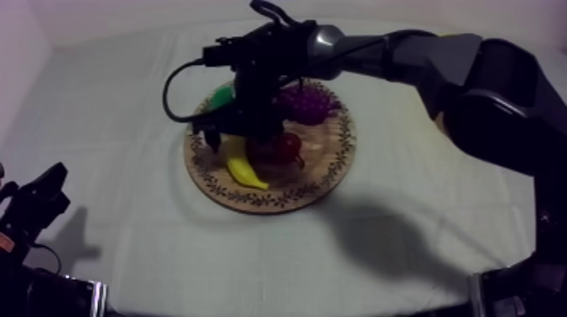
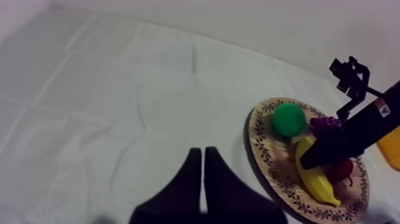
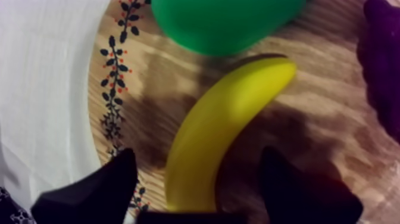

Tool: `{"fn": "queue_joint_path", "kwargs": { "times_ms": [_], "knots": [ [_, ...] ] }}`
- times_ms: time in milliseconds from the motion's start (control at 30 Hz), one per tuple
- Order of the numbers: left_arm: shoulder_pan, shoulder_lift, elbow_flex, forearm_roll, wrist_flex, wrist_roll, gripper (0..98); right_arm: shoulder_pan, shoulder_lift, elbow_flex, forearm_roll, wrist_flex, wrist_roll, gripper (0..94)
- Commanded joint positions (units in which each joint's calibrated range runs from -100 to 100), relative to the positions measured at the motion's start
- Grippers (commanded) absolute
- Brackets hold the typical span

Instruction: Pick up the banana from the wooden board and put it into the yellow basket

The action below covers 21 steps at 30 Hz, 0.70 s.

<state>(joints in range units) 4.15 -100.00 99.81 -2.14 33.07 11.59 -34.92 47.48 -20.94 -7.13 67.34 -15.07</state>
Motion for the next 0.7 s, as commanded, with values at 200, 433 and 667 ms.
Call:
{"fn": "queue_joint_path", "kwargs": {
  "times_ms": [200, 433, 667],
  "knots": [
    [0.0, 0.0, 0.0, -0.03, 0.0, 0.0, 0.1, 0.0, 2.9, -4.7, 0.9, 3.7, 0.1, 45.9],
    [0.0, 0.0, 0.0, -0.03, 0.0, 0.0, 0.1, 0.5, 5.9, -8.7, 0.2, 7.1, 1.0, 38.3],
    [0.0, 0.0, 0.0, -0.03, 0.0, 0.0, 0.1, 0.6, 7.2, -10.9, 0.1, 9.0, 1.6, 22.4]
  ]
}}
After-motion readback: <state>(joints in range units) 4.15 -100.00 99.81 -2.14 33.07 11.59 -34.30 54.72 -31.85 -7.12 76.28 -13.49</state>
